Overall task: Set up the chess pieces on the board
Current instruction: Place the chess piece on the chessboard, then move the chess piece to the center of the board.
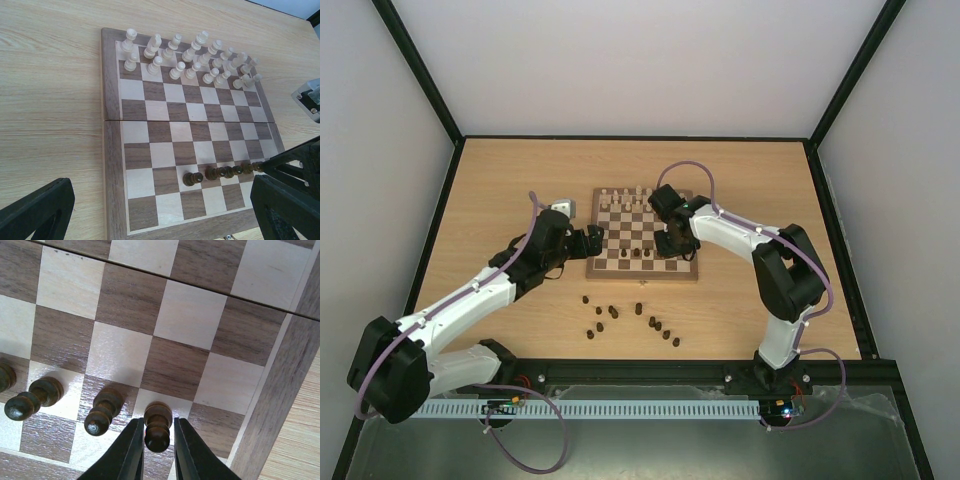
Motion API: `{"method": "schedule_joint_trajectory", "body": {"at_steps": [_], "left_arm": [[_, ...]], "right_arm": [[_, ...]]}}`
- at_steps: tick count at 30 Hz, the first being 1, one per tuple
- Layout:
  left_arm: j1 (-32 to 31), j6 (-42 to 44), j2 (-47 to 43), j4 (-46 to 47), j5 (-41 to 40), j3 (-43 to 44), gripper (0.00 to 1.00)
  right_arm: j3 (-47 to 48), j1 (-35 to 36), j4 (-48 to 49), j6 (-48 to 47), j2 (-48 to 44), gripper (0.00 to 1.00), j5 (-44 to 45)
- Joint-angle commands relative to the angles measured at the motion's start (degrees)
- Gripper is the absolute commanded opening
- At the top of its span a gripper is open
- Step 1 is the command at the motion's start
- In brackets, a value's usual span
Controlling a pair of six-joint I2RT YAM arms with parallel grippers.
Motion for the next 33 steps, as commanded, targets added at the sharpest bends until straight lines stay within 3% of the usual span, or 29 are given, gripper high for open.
{"method": "schedule_joint_trajectory", "body": {"at_steps": [1,6,9,22,26,33], "left_arm": [[0.32,0.08,0.29,1.26,0.07,-0.19,1.0],[0.33,0.21,0.2,1.26,-0.02,-0.19,0.99],[0.28,0.17,0.25,1.26,-0.1,-0.19,0.99],[0.31,-0.04,1.09,1.24,-0.87,-0.02,1.0],[0.36,-0.25,1.64,1.09,-1.09,0.15,1.0],[0.41,-1.05,-1.64,0.88,-2.74,-0.7,0.99]], "right_arm": [[-0.67,-0.28,-3.09,-0.3,-1.32,0.19,0.57],[-0.19,-0.26,-2.79,-0.26,-1.65,0.2,0.8],[-0.08,-0.31,-2.31,-0.21,-3.23,0.27,0.86],[-6.37,0.36,0.08,0.79,-18.4,0.83,-4.42],[-8.6,2.79,1.06,2.45,-21.81,0.82,-6.8],[-7.44,9.78,3.24,4.83,-18.3,0.65,-8.31]]}}
